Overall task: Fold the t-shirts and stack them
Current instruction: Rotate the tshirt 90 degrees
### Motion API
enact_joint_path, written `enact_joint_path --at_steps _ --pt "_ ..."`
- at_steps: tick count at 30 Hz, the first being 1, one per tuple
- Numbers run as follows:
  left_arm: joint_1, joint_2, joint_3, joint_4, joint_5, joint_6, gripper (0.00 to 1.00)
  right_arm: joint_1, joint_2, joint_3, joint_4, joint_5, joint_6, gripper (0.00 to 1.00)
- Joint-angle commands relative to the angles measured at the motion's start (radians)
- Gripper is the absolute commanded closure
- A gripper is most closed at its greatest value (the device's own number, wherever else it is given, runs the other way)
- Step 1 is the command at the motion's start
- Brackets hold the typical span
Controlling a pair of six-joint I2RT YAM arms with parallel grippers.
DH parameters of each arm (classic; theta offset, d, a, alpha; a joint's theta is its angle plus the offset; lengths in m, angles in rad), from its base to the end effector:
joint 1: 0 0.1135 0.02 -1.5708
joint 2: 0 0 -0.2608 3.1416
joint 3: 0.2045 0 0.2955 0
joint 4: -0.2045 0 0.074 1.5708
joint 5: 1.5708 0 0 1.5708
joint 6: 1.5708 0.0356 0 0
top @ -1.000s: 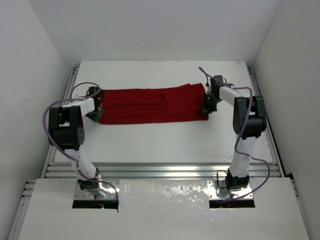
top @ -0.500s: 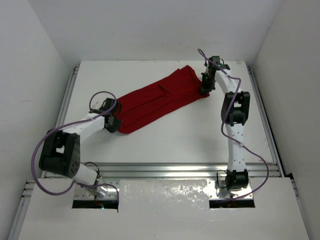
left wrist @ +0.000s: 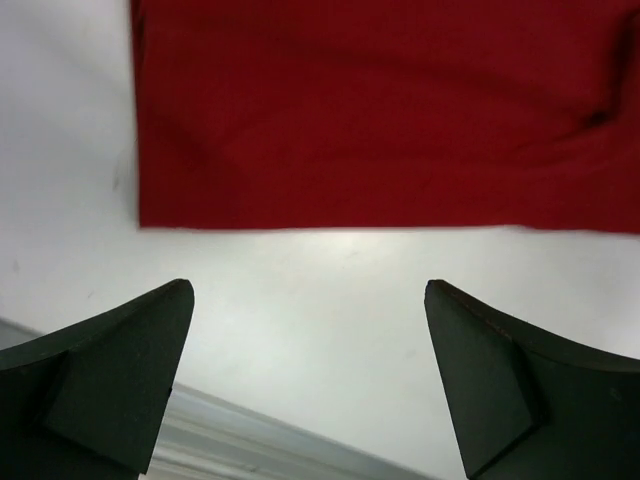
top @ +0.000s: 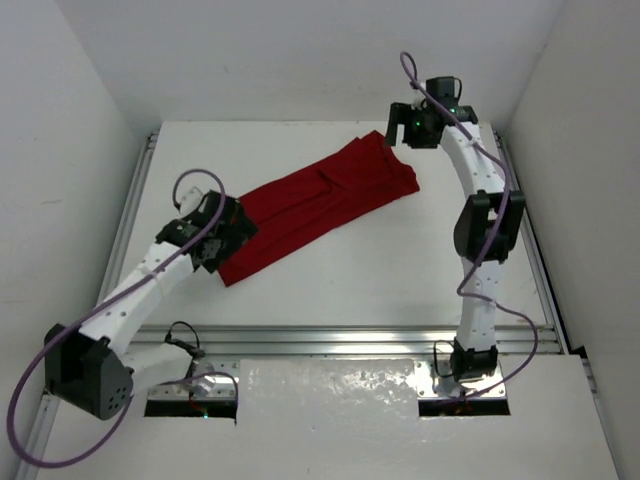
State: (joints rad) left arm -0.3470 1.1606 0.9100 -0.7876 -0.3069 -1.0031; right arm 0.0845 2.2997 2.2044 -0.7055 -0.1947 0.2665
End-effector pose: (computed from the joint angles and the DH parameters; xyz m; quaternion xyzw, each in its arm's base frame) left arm 0.2538 -0.0803 0.2461 -0.3453 0.8896 -0.0474 0.2952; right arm 0.5607 0.0544 0.2620 0.0475 0.9219 0.1540 0.3523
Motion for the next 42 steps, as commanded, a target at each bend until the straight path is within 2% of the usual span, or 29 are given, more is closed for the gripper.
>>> enact_joint_path --at_steps 1,2,3,4,5,7,8,10,11,13,15,19,22,25,27,28,29,32,34,37,39,40,42 --pt "0.035 -0.027 0.165 -0.059 -0.17 0.027 0.0 0.111 -0.181 -0.092 0.057 -0.006 0.02 0.13" --pt "0.067 0.025 0.232 -0.053 -0.172 0.044 0.0 0.139 -0.218 -0.15 0.075 -0.011 0.034 0.13" --pt "0.113 0.059 0.265 -0.055 -0.129 0.06 0.0 0.17 -0.256 -0.301 0.149 -0.031 0.043 0.11" --pt "0.199 0.088 0.312 -0.032 -0.104 0.07 0.01 0.24 -0.343 -0.389 0.214 -0.031 0.062 0.11" --pt "0.227 0.134 0.322 0.008 -0.075 0.087 0.01 0.274 -0.38 -0.542 0.306 -0.02 0.074 0.11" --pt "0.272 0.209 0.387 0.091 -0.035 0.168 0.04 0.332 -0.446 -0.67 0.374 0.052 0.132 0.1" --pt "0.278 0.331 0.444 0.065 -0.026 0.179 0.04 0.336 -0.504 -0.787 0.433 0.044 0.207 0.1" --pt "0.281 0.522 0.601 0.044 0.029 0.289 0.04 0.336 -0.563 -0.869 0.455 0.099 0.269 0.08" --pt "0.283 0.58 0.662 0.016 0.054 0.311 0.04 0.333 -0.572 -0.915 0.452 0.139 0.278 0.03" --pt "0.289 0.739 0.806 -0.068 0.06 0.376 0.04 0.311 -0.56 -0.919 0.433 0.233 0.281 0.01" --pt "0.292 0.816 0.878 -0.145 0.025 0.4 0.04 0.263 -0.479 -0.861 0.385 0.232 0.289 0.01" --pt "0.298 0.884 0.815 -0.153 -0.015 0.397 0.04 0.202 -0.294 -0.734 0.353 0.138 0.264 0.01" --pt "0.298 0.939 0.788 -0.154 -0.07 0.4 0.04 0.195 -0.177 -0.591 0.244 0.192 0.267 0.01" --pt "0.298 1.01 0.817 -0.214 -0.104 0.393 0.04 0.195 -0.116 -0.562 0.244 0.187 0.301 0.02" --pt "0.293 1.022 0.781 -0.228 -0.1 0.383 0.04 0.192 -0.054 -0.452 0.19 0.16 0.315 0.02" --pt "0.292 1.024 0.758 -0.226 -0.094 0.38 0.04 0.192 0.036 -0.392 0.157 0.147 0.312 0.03" --pt "0.287 1.021 0.729 -0.22 -0.086 0.376 0.03 0.192 0.09 -0.238 0.074 0.117 0.309 0.04" --pt "0.275 0.985 0.557 -0.141 0.001 0.351 0.02 0.19 0.251 0.023 -0.018 0.063 0.295 0.06" --pt "0.246 0.994 0.466 -0.111 0.011 0.324 0.02 0.179 0.279 0.064 0.012 -0.009 0.3 0.06" --pt "0.198 1.045 0.399 -0.094 0.136 0.315 0.01 0.156 0.283 0.064 0.116 -0.126 0.316 0.06" --pt "0.113 1.053 0.408 -0.16 0.034 0.247 0.01 0.153 0.296 0.071 0.159 -0.222 0.3 0.06" --pt "0.042 1.047 0.402 -0.162 0.032 0.245 0.01 0.155 0.312 0.104 0.166 -0.238 0.295 0.05" --pt "-0.029 1.038 0.366 -0.162 0.034 0.224 0.0 0.153 0.322 0.142 0.176 -0.264 0.278 0.04"
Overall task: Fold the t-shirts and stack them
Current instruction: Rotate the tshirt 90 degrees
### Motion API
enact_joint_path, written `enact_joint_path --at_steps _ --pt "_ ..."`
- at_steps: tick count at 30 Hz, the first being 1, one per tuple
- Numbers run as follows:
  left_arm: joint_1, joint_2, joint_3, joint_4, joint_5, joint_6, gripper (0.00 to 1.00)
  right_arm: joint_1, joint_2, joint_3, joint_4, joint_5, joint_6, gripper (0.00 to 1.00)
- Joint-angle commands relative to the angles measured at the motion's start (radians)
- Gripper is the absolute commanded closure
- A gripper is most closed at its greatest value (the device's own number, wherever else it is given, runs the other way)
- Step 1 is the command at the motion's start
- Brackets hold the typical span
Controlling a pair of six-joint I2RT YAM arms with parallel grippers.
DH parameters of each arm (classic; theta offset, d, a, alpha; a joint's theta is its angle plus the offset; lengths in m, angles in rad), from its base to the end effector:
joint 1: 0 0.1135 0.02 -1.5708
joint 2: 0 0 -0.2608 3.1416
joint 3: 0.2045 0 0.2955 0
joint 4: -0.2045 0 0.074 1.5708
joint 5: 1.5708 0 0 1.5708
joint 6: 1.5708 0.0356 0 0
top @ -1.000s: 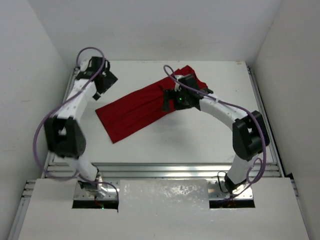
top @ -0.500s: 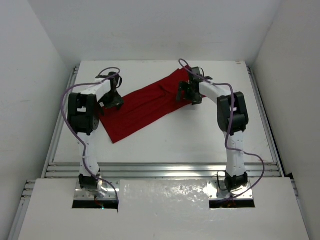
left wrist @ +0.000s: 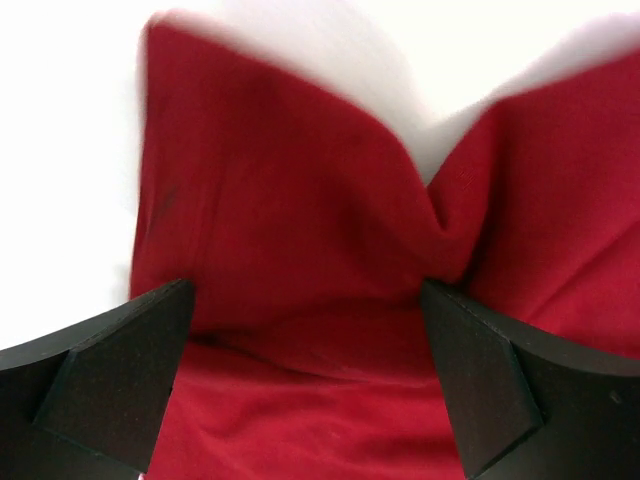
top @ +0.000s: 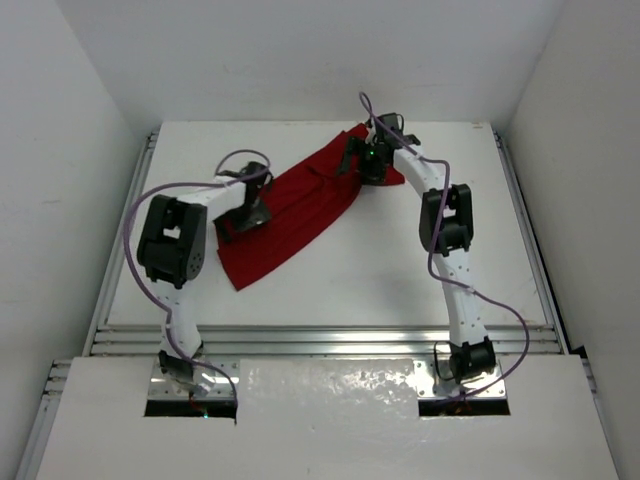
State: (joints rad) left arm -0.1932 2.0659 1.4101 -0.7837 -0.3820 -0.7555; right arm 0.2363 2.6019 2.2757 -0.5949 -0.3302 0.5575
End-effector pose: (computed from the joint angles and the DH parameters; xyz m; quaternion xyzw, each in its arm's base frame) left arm 0.4185 -0.0684 0.1080 -0.2838 0.9378 0.1391 0.1438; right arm 0.5827 0.1522 0.1259 0.0977 0.9312 0.2653 0.2301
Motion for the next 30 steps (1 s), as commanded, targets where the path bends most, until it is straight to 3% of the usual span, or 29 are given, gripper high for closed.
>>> enact_joint_path --at_steps 1,9,13,19,23,27,30 --pt "-0.242 0.14 -0.167 -0.154 0.142 -0.031 0.0 -0.003 0.023 0.082 0.069 -0.128 -0.014 0.03" --pt "-0.44 0.089 -0.401 0.004 0.377 -0.208 0.0 -0.026 -0.006 0.088 0.148 -0.178 -0.022 0.01" --pt "-0.581 0.024 -0.384 0.012 0.471 -0.344 0.0 -0.028 -0.008 0.09 0.158 -0.217 -0.041 0.01" --pt "-0.679 -0.052 -0.275 0.06 0.594 -0.484 0.0 -0.018 0.046 0.11 0.199 -0.308 -0.054 0.01" --pt "-0.671 -0.067 -0.16 -0.012 0.531 -0.479 0.0 -0.02 0.002 0.056 0.172 -0.221 -0.122 0.01" --pt "-0.568 -0.127 -0.18 -0.019 0.514 -0.423 0.01 -0.051 -0.109 0.019 0.072 -0.055 -0.163 0.01" --pt "-0.528 -0.18 -0.122 -0.087 0.418 -0.36 0.01 -0.068 -0.221 -0.054 0.058 -0.024 -0.186 0.01"
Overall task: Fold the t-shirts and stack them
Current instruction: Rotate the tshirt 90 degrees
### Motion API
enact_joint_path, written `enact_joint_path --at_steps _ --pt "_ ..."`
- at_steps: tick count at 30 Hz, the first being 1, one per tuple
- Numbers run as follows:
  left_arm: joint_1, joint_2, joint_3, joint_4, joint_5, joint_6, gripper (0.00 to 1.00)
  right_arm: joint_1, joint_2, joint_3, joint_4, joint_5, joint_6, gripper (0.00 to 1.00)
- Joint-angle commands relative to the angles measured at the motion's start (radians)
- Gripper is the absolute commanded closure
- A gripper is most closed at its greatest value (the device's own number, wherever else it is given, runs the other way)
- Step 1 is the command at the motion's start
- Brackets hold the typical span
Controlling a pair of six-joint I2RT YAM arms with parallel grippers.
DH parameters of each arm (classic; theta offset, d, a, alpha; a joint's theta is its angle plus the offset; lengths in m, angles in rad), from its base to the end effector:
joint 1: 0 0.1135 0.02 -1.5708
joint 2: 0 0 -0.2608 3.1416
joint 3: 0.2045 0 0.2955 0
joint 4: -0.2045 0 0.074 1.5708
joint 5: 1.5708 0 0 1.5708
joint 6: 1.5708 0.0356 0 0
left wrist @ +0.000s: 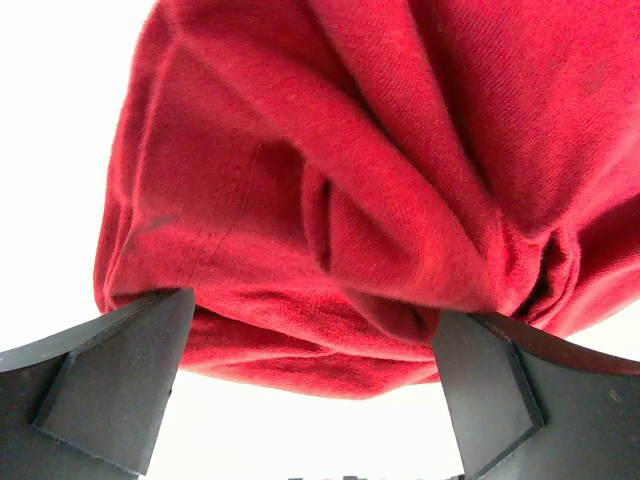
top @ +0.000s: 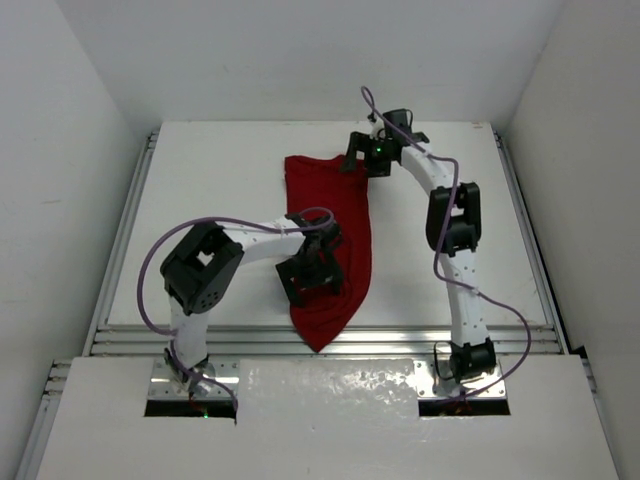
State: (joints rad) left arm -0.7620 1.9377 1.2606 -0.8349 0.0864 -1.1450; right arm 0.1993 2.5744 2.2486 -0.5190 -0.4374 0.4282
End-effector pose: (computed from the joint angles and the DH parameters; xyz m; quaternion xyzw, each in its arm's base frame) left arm 0.2750 -0.2667 0.1132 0.1888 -0.9806 0.0489 0.0182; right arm 0.5889 0.1343 0.1384 0.0277 0.9154 0.2999 0.2671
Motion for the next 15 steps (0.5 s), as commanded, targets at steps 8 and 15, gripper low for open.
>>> enact_joint_path --at_steps 8,15 --pt "0.043 -0.247 0.171 -0.125 -0.253 0.177 0.0 0.002 -0.505 -0.318 -0.009 0.149 -0.054 0.01" --pt "0.108 -0.312 0.241 -0.031 -0.274 0.31 0.0 -0.014 -0.921 -0.827 0.026 0.295 0.012 0.01"
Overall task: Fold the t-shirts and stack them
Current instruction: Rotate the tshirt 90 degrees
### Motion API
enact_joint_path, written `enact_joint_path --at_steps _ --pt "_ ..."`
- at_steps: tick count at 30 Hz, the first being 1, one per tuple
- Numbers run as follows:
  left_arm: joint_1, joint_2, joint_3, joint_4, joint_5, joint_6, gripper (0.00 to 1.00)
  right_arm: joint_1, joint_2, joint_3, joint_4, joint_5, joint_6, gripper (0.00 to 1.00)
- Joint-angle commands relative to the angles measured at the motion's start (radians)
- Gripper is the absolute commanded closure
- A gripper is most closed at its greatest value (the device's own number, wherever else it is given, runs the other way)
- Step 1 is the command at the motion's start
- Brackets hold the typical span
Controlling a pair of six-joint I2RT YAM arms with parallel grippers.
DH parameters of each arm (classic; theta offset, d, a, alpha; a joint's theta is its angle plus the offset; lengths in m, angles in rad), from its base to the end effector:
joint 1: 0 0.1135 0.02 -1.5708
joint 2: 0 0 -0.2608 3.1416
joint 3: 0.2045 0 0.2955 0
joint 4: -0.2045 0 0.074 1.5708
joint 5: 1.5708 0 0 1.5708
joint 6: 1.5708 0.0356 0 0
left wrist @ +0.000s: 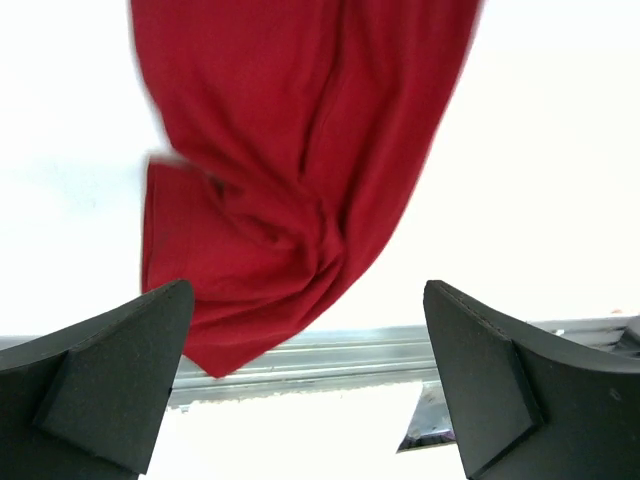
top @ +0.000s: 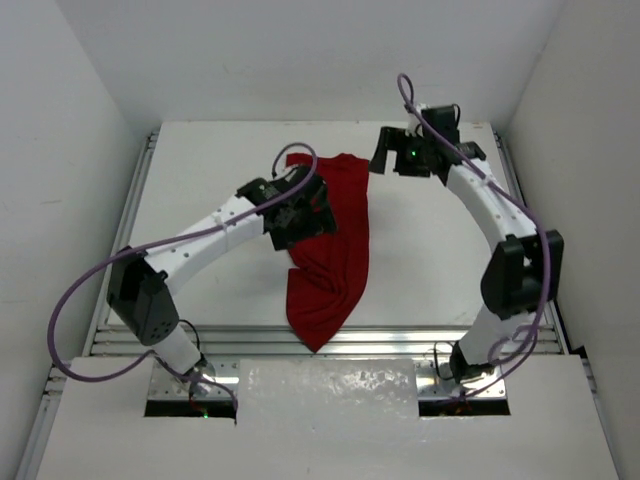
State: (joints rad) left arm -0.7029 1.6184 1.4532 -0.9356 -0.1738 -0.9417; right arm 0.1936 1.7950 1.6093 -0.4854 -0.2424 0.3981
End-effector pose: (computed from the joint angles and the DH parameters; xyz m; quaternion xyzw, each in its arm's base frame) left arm 0.2917 -0.2391 0.2884 -0.1355 0.9595 -0.1125 0.2197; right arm 0.4482 0.0966 0.3058 0.0390 0.8946 0.2300 0.3811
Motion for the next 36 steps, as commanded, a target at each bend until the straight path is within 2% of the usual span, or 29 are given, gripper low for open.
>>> enact_joint_path --at_steps 1,2,4,5,7,8,9,11,13,15,18,21,26,33,36 --pt "0.069 0.084 0.131 0.075 -0.012 0.118 0.0 -0.008 -0.208 -0.277 0.026 0.109 0.076 0.01" --pt "0.089 0.136 0.186 0.054 -0.013 0.118 0.0 -0.01 -0.271 -0.419 0.051 0.126 0.093 0.01" --pt "0.141 0.295 0.365 0.029 -0.018 0.162 0.01 -0.01 -0.442 -0.558 0.077 0.15 0.111 0.01" --pt "0.154 0.354 0.424 0.021 -0.03 0.173 0.02 -0.006 -0.494 -0.598 0.065 0.163 0.116 0.01" --pt "0.195 0.532 0.643 0.006 0.011 0.239 0.05 0.012 -0.63 -0.666 0.068 0.121 0.11 0.01" --pt "0.219 0.599 0.817 -0.018 0.008 0.254 0.07 0.035 -0.663 -0.711 0.056 0.108 0.105 0.01" --pt "0.229 0.727 0.896 -0.075 0.016 0.265 0.08 0.044 -0.693 -0.73 0.047 0.08 0.093 0.01" --pt "0.263 0.82 1.024 -0.115 0.049 0.285 0.13 0.061 -0.762 -0.784 0.018 0.057 0.091 0.01" --pt "0.269 0.834 0.948 -0.03 0.056 0.305 0.13 0.073 -0.816 -0.84 0.011 0.037 0.084 0.01" --pt "0.273 0.793 0.781 0.131 0.112 0.333 0.13 0.095 -0.833 -0.874 0.016 -0.01 0.076 0.01" --pt "0.269 0.79 0.704 0.262 0.196 0.359 0.15 0.177 -0.815 -0.94 0.051 -0.028 0.076 0.01" --pt "0.257 0.875 0.777 0.248 0.191 0.385 0.15 0.21 -0.761 -0.988 0.096 -0.032 0.091 0.01" --pt "0.238 1.024 0.962 0.101 -0.002 0.391 0.15 0.231 -0.72 -1.062 0.195 -0.028 0.128 0.01" --pt "0.249 1.113 0.987 0.074 -0.102 0.42 0.15 0.234 -0.678 -1.029 0.211 0.012 0.165 0.01" --pt "0.243 1.085 0.962 0.018 -0.214 0.394 0.18 0.234 -0.709 -1.029 0.223 0.046 0.182 0.01"
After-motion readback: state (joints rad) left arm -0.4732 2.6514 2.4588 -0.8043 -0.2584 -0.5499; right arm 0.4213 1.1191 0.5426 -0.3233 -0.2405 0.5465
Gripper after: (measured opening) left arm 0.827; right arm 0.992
